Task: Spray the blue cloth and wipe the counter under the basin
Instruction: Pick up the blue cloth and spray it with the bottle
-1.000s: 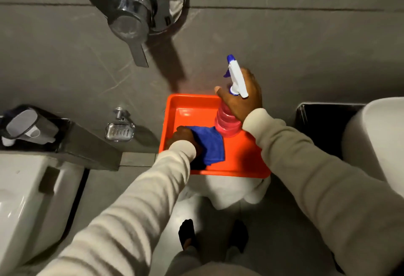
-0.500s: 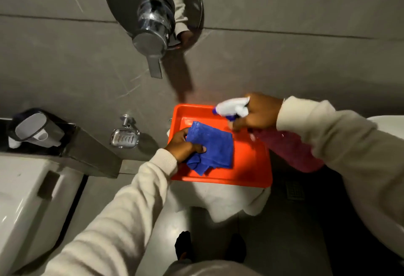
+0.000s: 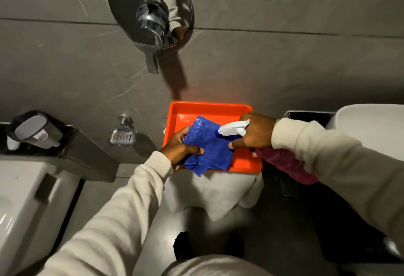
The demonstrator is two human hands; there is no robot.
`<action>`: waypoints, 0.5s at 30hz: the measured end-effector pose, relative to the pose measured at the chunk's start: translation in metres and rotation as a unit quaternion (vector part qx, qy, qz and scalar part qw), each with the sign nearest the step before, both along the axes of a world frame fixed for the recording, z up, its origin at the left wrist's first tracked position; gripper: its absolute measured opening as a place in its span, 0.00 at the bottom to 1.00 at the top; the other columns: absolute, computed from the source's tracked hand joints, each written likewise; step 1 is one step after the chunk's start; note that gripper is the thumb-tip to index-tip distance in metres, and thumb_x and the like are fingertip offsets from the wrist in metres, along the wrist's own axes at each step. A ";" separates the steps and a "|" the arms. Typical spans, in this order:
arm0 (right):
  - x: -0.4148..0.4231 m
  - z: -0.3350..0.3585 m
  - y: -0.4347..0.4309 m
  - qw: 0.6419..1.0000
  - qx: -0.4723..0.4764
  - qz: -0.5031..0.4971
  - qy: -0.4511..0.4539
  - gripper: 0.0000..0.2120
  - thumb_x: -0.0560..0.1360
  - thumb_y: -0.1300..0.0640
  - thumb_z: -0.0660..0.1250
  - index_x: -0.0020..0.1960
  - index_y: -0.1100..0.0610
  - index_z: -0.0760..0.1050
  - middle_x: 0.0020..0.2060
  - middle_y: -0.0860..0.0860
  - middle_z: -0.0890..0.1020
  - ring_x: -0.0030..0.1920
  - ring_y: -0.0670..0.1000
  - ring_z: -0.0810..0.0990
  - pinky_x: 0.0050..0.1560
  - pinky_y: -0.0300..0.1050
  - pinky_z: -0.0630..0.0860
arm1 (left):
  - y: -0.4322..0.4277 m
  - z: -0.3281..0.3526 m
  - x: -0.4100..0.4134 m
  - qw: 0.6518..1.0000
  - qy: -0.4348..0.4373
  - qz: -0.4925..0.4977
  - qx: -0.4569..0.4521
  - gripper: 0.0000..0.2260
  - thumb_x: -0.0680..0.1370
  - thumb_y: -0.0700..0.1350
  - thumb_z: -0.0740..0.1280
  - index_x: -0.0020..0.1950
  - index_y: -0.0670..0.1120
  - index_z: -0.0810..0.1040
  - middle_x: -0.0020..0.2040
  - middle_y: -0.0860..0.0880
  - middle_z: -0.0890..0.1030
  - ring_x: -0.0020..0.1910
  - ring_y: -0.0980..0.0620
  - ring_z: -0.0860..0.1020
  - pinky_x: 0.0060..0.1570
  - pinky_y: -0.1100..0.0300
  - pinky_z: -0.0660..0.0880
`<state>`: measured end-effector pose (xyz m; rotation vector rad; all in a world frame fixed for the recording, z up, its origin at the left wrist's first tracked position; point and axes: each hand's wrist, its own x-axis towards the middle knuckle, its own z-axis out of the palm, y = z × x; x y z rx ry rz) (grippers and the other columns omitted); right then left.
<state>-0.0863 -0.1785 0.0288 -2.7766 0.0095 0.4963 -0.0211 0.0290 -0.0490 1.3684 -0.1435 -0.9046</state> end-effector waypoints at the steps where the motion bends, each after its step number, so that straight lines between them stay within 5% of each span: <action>1: -0.001 0.001 0.000 1.000 0.009 -0.007 -0.006 0.11 0.69 0.46 0.74 0.52 0.42 0.82 0.28 0.47 0.67 0.34 0.52 0.70 0.40 0.43 0.67 | 0.000 0.000 0.000 1.000 0.003 -0.001 -0.004 0.27 0.60 0.29 0.69 0.57 0.46 0.77 0.51 0.40 0.81 0.48 0.40 0.80 0.49 0.46 0.79; 3: -0.003 0.003 -0.001 1.000 0.021 0.013 -0.011 0.14 0.70 0.46 0.74 0.54 0.37 0.80 0.29 0.46 0.67 0.34 0.50 0.68 0.41 0.38 0.65 | 0.000 0.001 -0.001 1.000 0.009 0.000 -0.017 0.25 0.60 0.28 0.68 0.53 0.48 0.78 0.49 0.42 0.82 0.46 0.43 0.82 0.48 0.47 0.80; 6: -0.002 0.006 -0.006 1.000 -0.001 0.019 -0.023 0.24 0.70 0.46 0.73 0.65 0.47 0.75 0.28 0.43 0.64 0.33 0.48 0.67 0.36 0.33 0.62 | -0.004 -0.001 0.004 0.999 0.017 0.004 -0.034 0.24 0.60 0.28 0.68 0.51 0.49 0.80 0.46 0.45 0.84 0.45 0.45 0.83 0.47 0.49 0.81; 10: -0.001 0.017 0.000 0.999 -0.012 -0.009 -0.049 0.22 0.68 0.44 0.74 0.54 0.59 0.80 0.30 0.48 0.70 0.38 0.54 0.74 0.40 0.44 0.68 | 0.011 0.013 -0.001 0.998 0.011 0.029 -0.058 0.24 0.60 0.27 0.68 0.51 0.48 0.80 0.46 0.45 0.84 0.46 0.44 0.82 0.46 0.50 0.82; 13: -0.007 0.014 -0.002 0.996 0.009 0.014 -0.089 0.23 0.71 0.51 0.74 0.64 0.54 0.77 0.40 0.53 0.82 0.40 0.54 0.76 0.43 0.38 0.71 | 0.014 0.011 -0.005 0.997 0.018 0.045 -0.056 0.24 0.60 0.28 0.67 0.52 0.46 0.78 0.49 0.41 0.81 0.47 0.41 0.80 0.49 0.48 0.79; 15: -0.008 0.012 -0.008 0.983 0.060 -0.035 -0.172 0.16 0.71 0.58 0.73 0.58 0.59 0.80 0.44 0.55 0.86 0.39 0.51 0.78 0.43 0.33 0.73 | 0.016 0.009 -0.009 0.997 0.021 0.062 -0.046 0.22 0.60 0.29 0.66 0.49 0.46 0.79 0.46 0.42 0.80 0.44 0.42 0.79 0.47 0.50 0.79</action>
